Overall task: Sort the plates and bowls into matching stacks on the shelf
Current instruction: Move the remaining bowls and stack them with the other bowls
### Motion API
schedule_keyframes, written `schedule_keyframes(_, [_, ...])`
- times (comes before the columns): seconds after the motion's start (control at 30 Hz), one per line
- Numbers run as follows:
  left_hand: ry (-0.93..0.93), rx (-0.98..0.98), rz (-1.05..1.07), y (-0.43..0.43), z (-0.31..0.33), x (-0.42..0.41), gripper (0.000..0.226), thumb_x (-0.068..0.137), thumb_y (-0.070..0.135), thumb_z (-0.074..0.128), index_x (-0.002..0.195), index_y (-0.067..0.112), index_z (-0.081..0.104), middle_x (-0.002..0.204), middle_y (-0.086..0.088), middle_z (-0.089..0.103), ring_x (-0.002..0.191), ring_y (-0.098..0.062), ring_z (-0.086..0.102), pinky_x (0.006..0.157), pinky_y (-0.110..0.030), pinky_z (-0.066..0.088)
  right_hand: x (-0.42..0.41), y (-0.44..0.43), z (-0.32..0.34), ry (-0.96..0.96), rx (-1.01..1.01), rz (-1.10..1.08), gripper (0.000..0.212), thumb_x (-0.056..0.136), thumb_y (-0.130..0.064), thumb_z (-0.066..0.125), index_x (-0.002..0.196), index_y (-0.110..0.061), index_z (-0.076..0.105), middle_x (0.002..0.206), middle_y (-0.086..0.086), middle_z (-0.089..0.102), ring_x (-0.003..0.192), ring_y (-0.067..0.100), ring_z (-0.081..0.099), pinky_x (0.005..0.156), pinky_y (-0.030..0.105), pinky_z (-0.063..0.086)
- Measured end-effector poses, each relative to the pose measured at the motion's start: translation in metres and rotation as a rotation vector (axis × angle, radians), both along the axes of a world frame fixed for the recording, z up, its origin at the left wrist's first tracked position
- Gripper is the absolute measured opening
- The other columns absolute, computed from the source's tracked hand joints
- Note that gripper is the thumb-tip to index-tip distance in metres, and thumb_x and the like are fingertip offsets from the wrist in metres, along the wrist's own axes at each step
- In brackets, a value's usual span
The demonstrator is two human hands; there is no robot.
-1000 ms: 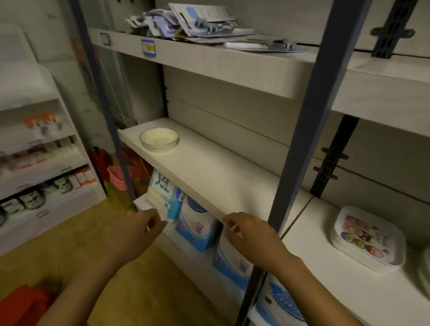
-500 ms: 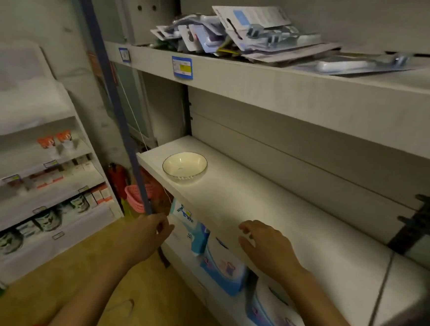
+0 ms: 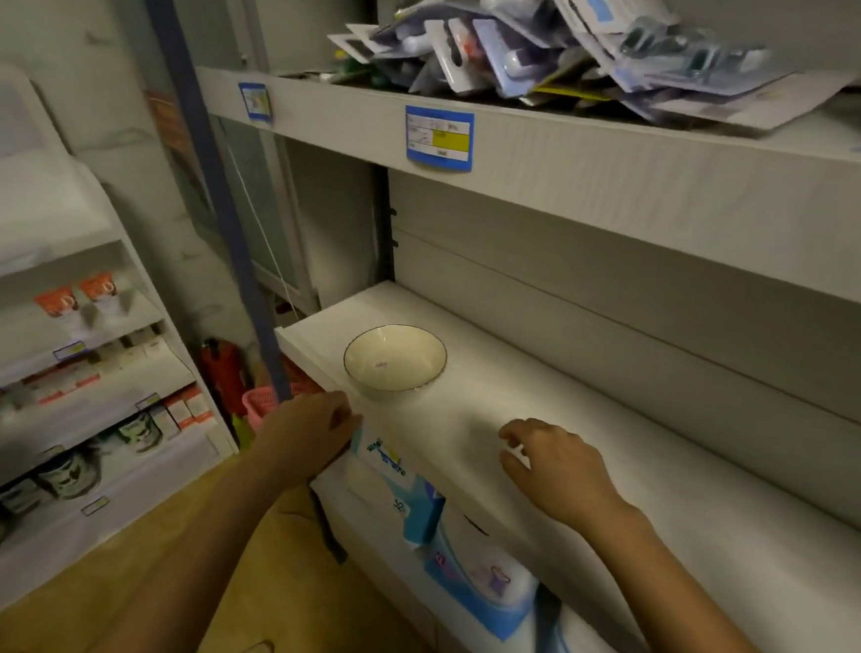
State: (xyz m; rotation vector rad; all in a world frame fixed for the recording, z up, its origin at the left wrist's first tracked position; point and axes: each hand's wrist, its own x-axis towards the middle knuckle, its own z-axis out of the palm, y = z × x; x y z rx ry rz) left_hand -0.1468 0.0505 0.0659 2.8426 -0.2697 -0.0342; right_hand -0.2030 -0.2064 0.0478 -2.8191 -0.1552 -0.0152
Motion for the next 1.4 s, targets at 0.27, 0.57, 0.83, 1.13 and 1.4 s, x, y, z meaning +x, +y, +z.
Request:
schedule_keyframes(0.27, [0.019, -0.057, -0.158, 0.055, -0.006, 0.1, 0.025, 0.093, 0.031, 0.047, 0.069, 0.024, 0.049, 0.079, -0.003, 0.062, 0.078, -0.02, 0.063, 0.075, -0.03, 0.051, 0.085, 0.058, -0.016, 0.06, 0.013, -0.207, 0.035, 0.095, -0.035, 0.04, 0.124, -0.021, 0.054, 0.124, 0.0, 0.061, 0.107, 0.021, 0.059, 0.086, 0.033, 0.049])
schedule_keyframes(0.57, [0.053, -0.014, -0.302, 0.092, -0.015, 0.176, 0.036, 0.092, 0.033, 0.049, 0.06, 0.031, 0.034, 0.061, 0.012, 0.044, 0.061, -0.004, 0.047, 0.06, -0.015, 0.034, 0.167, 0.116, -0.039, 0.312, 0.005, -0.562, 0.053, 0.096, -0.05, 0.028, 0.113, -0.011, 0.06, 0.114, 0.009, 0.064, 0.105, 0.027, 0.059, 0.076, 0.031, 0.04])
schedule_keyframes(0.83, [0.086, -0.078, -0.356, 0.106, -0.031, 0.216, 0.034, 0.091, 0.029, 0.051, 0.06, 0.028, 0.038, 0.058, 0.009, 0.044, 0.059, -0.005, 0.044, 0.058, -0.019, 0.034, 0.194, 0.133, -0.049, 0.423, -0.035, -0.754, 0.032, 0.091, -0.032, 0.048, 0.118, -0.016, 0.058, 0.116, 0.003, 0.063, 0.107, 0.022, 0.06, 0.076, 0.027, 0.039])
schedule_keyframes(1.13, [0.071, -0.047, -0.361, 0.102, -0.041, 0.233, 0.023, 0.094, 0.032, 0.045, 0.077, 0.016, 0.049, 0.07, 0.003, 0.052, 0.071, -0.013, 0.049, 0.056, -0.022, 0.03, 0.192, 0.127, -0.039, 0.32, 0.159, -0.884, 0.03, 0.088, -0.022, 0.043, 0.103, -0.01, 0.066, 0.105, 0.008, 0.068, 0.092, 0.026, 0.061, 0.073, 0.029, 0.042])
schedule_keyframes(1.4, [0.263, -0.011, -0.255, 0.072, -0.066, 0.237, 0.051, 0.094, 0.046, 0.032, 0.095, 0.003, 0.061, 0.095, -0.014, 0.066, 0.088, -0.027, 0.059, 0.077, -0.034, 0.044, 0.129, 0.099, -0.021, 0.167, 0.289, -1.012, 0.034, 0.091, -0.025, 0.042, 0.062, -0.02, 0.06, 0.091, 0.011, 0.07, 0.085, 0.03, 0.063, 0.079, 0.038, 0.053])
